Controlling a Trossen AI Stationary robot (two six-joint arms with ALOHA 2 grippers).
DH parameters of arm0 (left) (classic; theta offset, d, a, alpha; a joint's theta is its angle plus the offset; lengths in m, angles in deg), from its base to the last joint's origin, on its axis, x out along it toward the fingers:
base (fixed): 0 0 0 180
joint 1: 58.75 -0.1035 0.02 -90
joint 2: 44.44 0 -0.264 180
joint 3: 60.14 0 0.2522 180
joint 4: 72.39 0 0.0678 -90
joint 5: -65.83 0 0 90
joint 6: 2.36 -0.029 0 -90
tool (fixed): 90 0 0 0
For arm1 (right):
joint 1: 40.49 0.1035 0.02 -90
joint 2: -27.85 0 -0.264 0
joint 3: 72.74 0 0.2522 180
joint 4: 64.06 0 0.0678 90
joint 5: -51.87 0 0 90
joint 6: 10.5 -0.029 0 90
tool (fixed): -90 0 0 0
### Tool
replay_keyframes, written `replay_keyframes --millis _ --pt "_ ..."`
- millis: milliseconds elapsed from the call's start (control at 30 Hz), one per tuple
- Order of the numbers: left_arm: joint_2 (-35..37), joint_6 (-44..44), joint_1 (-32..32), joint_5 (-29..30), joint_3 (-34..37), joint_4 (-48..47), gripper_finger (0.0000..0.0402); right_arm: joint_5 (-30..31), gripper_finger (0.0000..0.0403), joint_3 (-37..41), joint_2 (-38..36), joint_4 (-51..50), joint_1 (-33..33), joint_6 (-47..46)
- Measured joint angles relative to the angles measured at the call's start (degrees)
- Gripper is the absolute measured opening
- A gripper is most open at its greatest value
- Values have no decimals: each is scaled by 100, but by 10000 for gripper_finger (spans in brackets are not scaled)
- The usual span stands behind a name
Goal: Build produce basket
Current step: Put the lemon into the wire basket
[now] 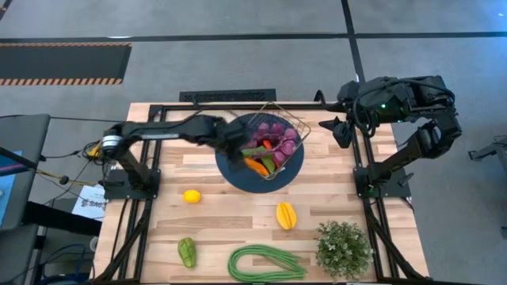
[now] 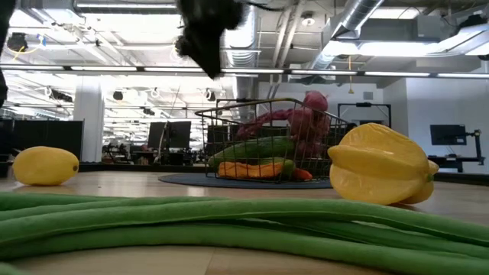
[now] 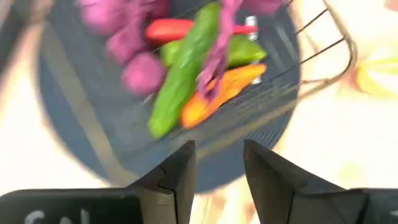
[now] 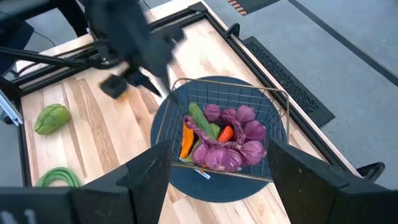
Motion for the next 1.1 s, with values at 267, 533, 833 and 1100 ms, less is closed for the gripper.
replay_keyframes --millis 267,533,833,1100 --pt "922 2970 1519 1568 2 -1945 109 -2 281 1 0 -6 1 141" --pt "978 3189 2616 1430 214 -2471 109 -133 281 0 0 -7 0 160" --pt "967 2926 2932 436 1833 -2478 127 -185 281 1 0 -8 2 90" --pt "1028 1532 2886 -472 3261 -270 144 -199 281 1 2 -8 1 -171"
